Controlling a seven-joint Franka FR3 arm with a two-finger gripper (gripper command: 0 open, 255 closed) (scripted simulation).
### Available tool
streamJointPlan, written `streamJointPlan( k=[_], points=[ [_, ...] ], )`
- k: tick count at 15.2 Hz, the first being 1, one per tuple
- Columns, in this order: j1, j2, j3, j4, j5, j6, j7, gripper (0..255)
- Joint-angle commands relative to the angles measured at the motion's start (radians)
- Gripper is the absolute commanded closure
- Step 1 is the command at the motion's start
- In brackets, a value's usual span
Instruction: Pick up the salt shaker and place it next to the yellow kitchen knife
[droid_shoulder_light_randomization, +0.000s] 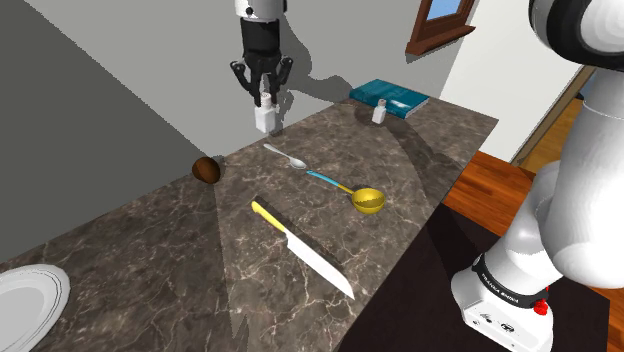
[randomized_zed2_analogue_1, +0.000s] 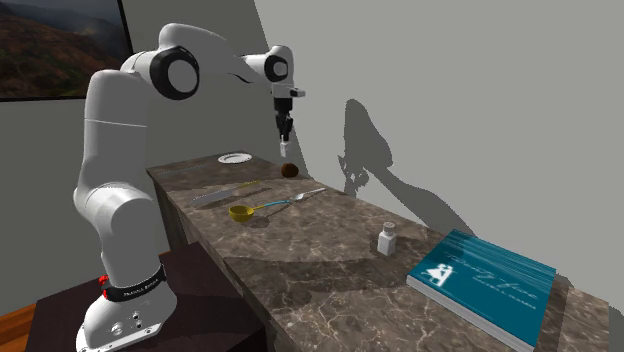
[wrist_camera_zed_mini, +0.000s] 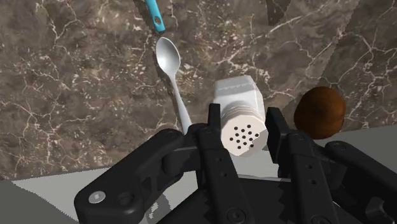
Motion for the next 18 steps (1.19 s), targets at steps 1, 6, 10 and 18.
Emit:
streamJointPlan(
  k=[1,6,10,18],
  points=[
    [0.031,0.029,0.017,0.039,-0.005,-0.009,0.049,255],
    [0.103,0.098,0.051,0.139,-0.019,-0.039,0.153,255],
    [0.164,0.177,0.073,0.257,-0.034,-0.078,0.234,255],
    [0.204,0.224,0.085,0.249,-0.043,-0.022,0.284,255]
  ],
)
